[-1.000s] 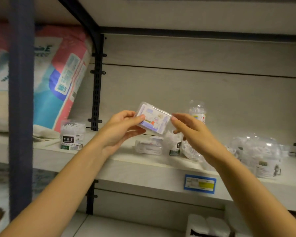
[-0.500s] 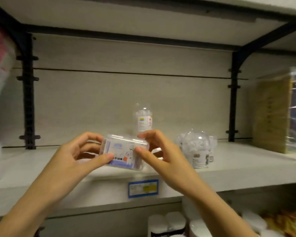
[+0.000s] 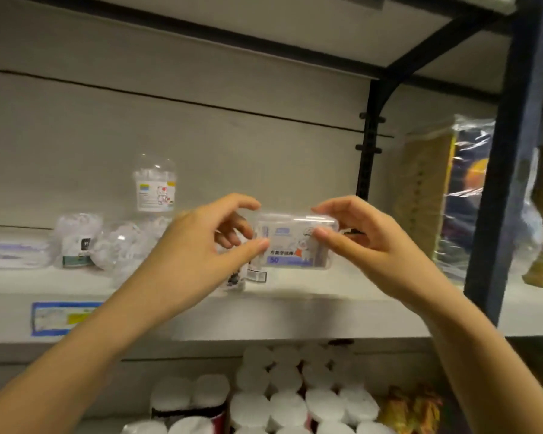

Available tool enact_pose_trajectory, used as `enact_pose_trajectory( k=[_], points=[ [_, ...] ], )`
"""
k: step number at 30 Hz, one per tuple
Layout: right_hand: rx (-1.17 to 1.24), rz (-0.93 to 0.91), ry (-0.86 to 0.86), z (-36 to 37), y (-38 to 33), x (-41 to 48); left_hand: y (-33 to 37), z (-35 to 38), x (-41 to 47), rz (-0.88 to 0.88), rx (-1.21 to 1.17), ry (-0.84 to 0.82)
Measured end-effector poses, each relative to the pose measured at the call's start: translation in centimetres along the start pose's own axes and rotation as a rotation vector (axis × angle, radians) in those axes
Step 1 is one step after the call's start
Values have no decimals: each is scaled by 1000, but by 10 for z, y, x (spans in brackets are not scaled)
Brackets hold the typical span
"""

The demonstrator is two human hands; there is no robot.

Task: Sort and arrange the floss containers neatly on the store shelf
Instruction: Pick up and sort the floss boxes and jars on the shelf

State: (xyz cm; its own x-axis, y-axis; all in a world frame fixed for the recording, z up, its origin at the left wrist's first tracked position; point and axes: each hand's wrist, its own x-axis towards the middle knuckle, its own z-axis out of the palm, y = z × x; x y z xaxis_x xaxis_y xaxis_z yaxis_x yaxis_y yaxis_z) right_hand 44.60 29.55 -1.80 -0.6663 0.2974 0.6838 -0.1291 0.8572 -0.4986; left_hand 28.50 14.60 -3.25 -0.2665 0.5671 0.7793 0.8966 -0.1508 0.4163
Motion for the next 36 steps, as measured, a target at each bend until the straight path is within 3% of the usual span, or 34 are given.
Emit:
enact_pose_trajectory(
  k=[6,15,22,27,32,34,36],
  points=[
    [-81,113,-50,-55,60,15,21,65,50,-28,186,-120],
    [-129,190,-193,-61,119,8,7,110,64,-122,297,-382],
    [-48,296,-187,-49,134,22,-1,124,75,-165,396,-409],
    [-218,336,-196,-36,145,33,-7,138,82,-233,479,-464],
    [-322,351,-241,-32,145,33,-1,147,81,-178,656,-534],
    [-374,309,-200,-32,141,32,4,142,77,-150,697,-489],
    [-389,158,17,-33,128,28,13,125,65,-102,620,-362]
  ],
)
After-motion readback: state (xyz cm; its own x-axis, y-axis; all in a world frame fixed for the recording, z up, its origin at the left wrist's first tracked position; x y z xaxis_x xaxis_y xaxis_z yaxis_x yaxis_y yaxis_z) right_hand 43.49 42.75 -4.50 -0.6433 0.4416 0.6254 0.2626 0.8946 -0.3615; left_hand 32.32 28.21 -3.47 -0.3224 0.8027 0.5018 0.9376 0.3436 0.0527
